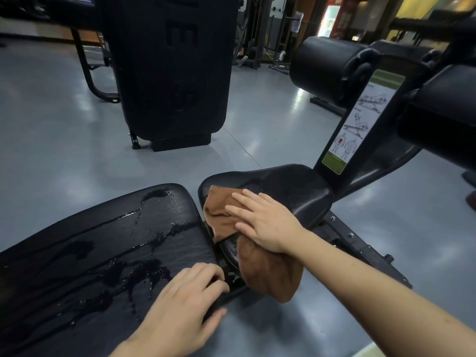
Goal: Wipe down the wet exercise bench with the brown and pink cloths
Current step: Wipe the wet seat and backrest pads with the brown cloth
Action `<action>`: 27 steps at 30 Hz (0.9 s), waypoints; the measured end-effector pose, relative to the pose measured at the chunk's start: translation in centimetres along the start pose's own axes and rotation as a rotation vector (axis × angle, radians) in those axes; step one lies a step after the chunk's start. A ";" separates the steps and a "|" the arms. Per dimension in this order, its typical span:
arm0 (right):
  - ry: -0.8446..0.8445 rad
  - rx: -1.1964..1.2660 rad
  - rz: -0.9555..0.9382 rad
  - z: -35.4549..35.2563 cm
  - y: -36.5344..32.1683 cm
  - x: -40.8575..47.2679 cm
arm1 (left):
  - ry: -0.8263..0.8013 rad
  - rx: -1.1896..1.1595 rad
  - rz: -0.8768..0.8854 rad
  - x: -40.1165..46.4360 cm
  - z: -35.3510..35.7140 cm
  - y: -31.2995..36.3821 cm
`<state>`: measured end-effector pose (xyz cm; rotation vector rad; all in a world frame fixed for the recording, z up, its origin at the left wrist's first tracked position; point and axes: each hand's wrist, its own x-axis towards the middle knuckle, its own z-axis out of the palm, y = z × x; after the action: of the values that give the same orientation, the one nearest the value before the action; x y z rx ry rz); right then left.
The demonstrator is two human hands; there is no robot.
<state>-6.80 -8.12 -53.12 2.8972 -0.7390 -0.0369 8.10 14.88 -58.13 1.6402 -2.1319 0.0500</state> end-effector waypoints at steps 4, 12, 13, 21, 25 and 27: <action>0.023 -0.004 0.172 -0.2 4.1 0.4 | -0.001 0.003 0.015 0.0 0.5 -0.2; 0.050 -0.015 0.480 -0.3 12.6 -0.2 | 0.050 0.006 0.055 0.2 1.4 -0.7; 0.051 -0.007 0.520 -0.2 12.8 0.0 | 0.052 0.002 0.057 0.3 1.3 -0.8; -0.026 0.015 0.335 -0.9 4.2 3.3 | 0.086 0.004 0.081 0.2 0.8 -0.6; -0.034 0.016 0.134 -0.4 -3.1 6.7 | 0.074 0.019 0.072 0.3 0.8 -0.5; -0.050 -0.008 0.083 0.1 -4.9 8.0 | 0.071 0.016 0.070 0.3 0.8 -0.5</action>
<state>2.55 -7.69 -53.83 2.8647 -0.8646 -0.1029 8.26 14.26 -58.91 1.5486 -2.1396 0.1449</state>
